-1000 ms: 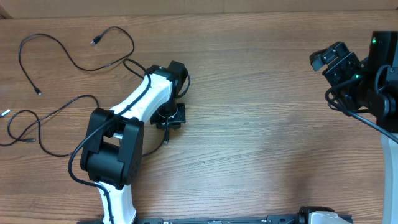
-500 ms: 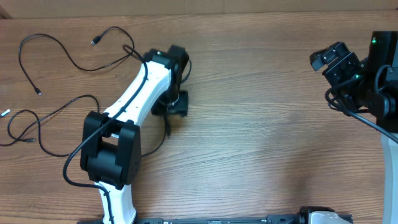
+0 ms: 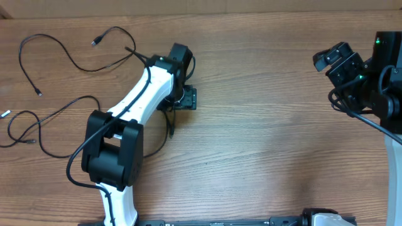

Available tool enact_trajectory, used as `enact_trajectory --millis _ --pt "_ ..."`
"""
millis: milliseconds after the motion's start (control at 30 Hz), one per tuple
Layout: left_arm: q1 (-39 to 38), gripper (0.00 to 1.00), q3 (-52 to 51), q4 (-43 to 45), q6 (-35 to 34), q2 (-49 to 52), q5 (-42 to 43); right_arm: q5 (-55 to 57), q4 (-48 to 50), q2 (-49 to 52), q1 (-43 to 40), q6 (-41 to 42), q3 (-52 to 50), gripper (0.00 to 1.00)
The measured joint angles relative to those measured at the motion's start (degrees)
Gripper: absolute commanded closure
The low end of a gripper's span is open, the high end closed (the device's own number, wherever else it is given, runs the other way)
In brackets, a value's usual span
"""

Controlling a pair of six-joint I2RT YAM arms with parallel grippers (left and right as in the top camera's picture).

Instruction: Untangle cables

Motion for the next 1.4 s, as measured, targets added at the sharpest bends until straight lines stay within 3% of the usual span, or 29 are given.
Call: enact_trajectory --millis 33,67,100,300,467,733,1100,1200,1300,1400 --pt "0.0 0.8 -1.2 1.6 -0.3 0.0 -0.3 0.0 0.0 0.0 0.0 0.0 0.0 0.0" --pt "0.0 0.84 -2.6 3.0 -1.1 0.0 -0.5 0.0 0.0 0.0 0.0 0.0 0.0 0.0" --pt "0.0 0.96 -3.1 3.2 -1.4 0.0 -0.9 0.0 0.0 0.0 0.0 0.0 0.0 0.0" --pt "0.0 0.96 -0.5 -3.8 -1.3 0.1 -2.9 0.0 0.0 0.0 0.0 0.0 0.0 0.0" --pt "0.0 0.96 9.6 -11.5 0.4 0.3 -3.4 0.0 0.0 0.0 0.0 0.0 0.0 0.0" --pt "0.0 0.96 14.8 -15.6 2.8 0.3 -8.8 0.0 0.0 0.0 0.0 0.0 0.0 0.0" --pt "0.0 0.95 1.6 -9.7 3.0 0.3 -25.8 0.0 0.0 0.0 0.0 0.0 0.0 0.0" --pt "0.0 0.92 -3.2 -6.6 3.0 0.3 -29.9 0.0 0.0 0.0 0.0 0.0 0.0 0.0" --pt "0.0 0.8 -7.2 -4.6 2.9 0.3 -32.3 0.0 0.0 0.0 0.0 0.0 0.0 0.0" --pt "0.0 0.79 -8.9 -4.3 2.8 0.3 -31.7 0.0 0.0 0.0 0.0 0.0 0.0 0.0"
